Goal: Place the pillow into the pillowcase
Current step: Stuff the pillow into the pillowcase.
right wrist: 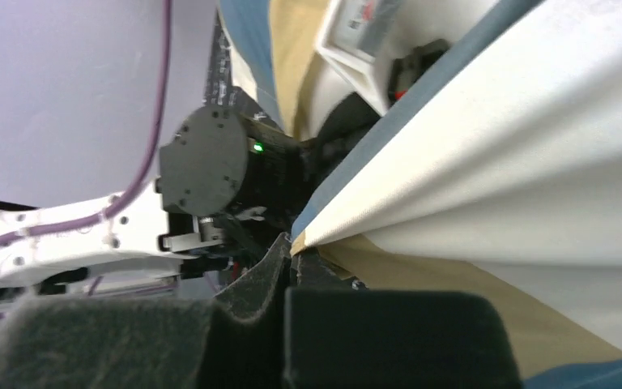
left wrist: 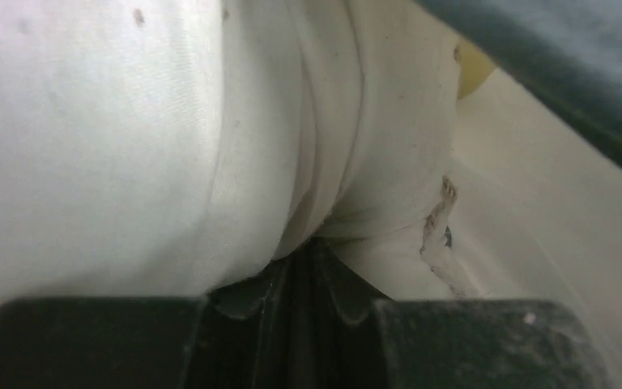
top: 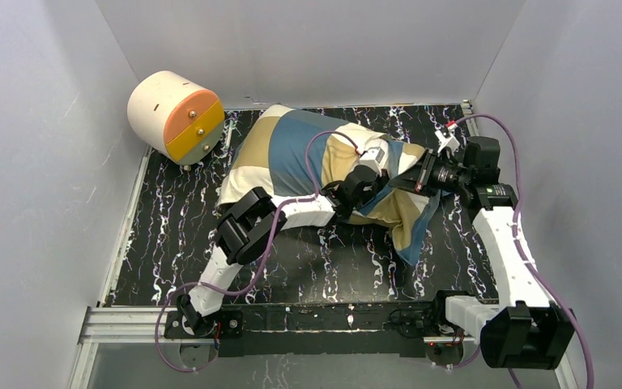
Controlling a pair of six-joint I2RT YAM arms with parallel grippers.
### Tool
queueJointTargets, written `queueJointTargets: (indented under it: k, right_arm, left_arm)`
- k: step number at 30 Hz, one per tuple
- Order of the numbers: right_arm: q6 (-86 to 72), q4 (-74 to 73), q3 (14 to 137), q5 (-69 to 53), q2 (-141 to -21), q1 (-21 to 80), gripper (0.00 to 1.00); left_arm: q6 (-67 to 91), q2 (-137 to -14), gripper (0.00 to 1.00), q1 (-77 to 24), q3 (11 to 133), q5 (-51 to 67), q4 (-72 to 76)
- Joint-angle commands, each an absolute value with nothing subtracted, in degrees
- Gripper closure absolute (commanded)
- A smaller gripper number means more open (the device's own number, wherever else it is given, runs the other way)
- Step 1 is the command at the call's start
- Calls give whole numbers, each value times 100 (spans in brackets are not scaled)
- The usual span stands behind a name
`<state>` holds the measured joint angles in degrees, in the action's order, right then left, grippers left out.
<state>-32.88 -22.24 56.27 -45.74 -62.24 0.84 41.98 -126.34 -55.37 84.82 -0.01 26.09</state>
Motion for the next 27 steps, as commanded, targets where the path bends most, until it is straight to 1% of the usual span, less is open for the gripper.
queueJointTargets:
  k: [1,2,4,6,8,9,10,15,18,20,21,24,25,26,27]
  right_arm:
    - [-2748,-1949,6135,-5025,-5168,58,99]
    - [-2678,-2452,6078,-4299,-5092,56,92]
    - [-2852,-3136,6021,-2827,-4982,55,79]
    - [-3038,-3323,6026,-2385,-4921,60,67]
    - [-3100,-3449,6200,-2201,-4941,61,50]
    - [-3102,-3537,6322,-2139,-4969,58,45]
    - [-3138,-3663,6452,-2033,-4993,53,41]
    - [-3570,-3880,6579,-1258,-4940,56,36]
    - [-3635,-3711,6410,-1342,-4823,56,35]
    - [-3624,-3654,6329,-1414,-4799,61,35]
    - [-3603,-3644,6291,-1423,-4803,60,35]
    - [-3573,-3655,6135,-1404,-4860,57,36]
    - [-3588,-3670,6082,-1429,-4889,53,36]
    - [-3613,-3688,6016,-1455,-4923,54,36]
    - [-3658,-3694,5953,-1486,-4947,58,37]
  left_arm:
    - [4527,-12929,85,-5718,7133,-176,641]
    - [4569,-12569,83,-5684,7014,-87,770]
    - [4728,-11953,76,-5538,6852,547,1059]
    - [4953,-11357,70,-5376,6777,1149,1182]
    - [5023,-10866,65,-5213,6734,1480,1176]
    - [5015,-10659,63,-5144,6776,1631,1122]
    - [4992,-10460,62,-5067,6824,1721,1016]
    - [4800,-9968,57,-4944,7288,2415,842]
    - [4992,-9770,53,-4891,7372,2992,1223]
    - [4771,-9564,53,-4828,7516,2893,856]
    - [4494,-9455,52,-4783,7670,2628,328]
    - [3421,-9273,52,-4738,8329,714,-1696]
    - [3171,-9269,52,-4733,8525,-62,-2198]
    - [3033,-9253,51,-4724,8662,-603,-2583]
    - [2939,-9223,51,-4686,8748,-870,-2794]
